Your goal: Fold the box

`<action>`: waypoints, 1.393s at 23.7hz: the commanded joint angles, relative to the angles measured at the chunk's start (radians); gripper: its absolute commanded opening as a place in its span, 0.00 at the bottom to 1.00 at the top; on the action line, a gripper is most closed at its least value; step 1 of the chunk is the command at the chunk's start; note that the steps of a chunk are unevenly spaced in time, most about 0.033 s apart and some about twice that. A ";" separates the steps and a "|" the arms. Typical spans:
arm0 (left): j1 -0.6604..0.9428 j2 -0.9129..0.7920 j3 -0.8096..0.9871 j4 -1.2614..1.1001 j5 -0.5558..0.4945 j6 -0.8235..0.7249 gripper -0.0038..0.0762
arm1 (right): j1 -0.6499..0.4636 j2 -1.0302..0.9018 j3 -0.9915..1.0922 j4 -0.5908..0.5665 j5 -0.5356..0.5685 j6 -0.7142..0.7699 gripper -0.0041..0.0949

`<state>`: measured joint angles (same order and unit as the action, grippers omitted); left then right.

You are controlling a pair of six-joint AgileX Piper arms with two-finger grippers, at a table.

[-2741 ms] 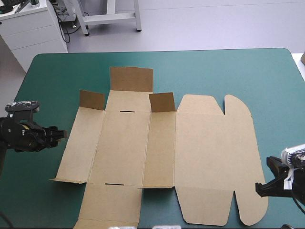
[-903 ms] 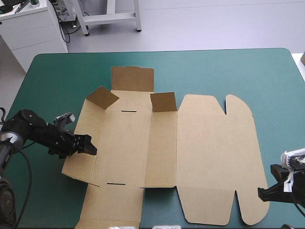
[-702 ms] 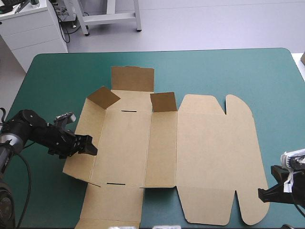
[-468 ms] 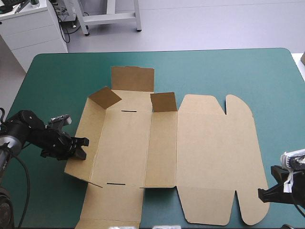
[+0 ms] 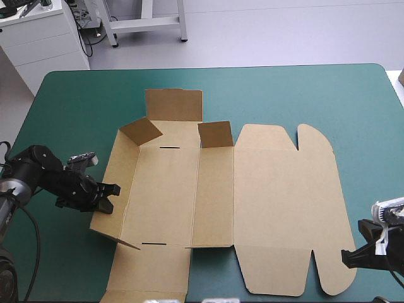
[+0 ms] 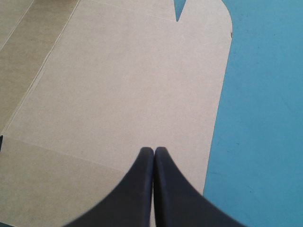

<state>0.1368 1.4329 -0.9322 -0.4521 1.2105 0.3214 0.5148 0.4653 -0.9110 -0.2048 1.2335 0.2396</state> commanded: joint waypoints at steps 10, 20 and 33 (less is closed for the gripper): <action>-0.406 0.092 -0.389 0.662 0.095 -0.009 0.01 | -0.003 0.012 -0.022 0.016 -0.047 -0.001 0.02; -0.596 0.251 -0.605 1.075 -0.188 0.027 0.01 | -0.003 0.012 -0.022 0.080 -0.047 -0.001 0.02; -0.843 0.227 -0.496 1.395 -0.429 -0.126 0.01 | -0.003 0.012 -0.022 0.089 -0.049 -0.001 0.02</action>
<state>-0.6547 1.7252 -1.4555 0.8121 0.8372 0.2721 0.5148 0.4653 -0.9110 -0.1122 1.2397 0.2396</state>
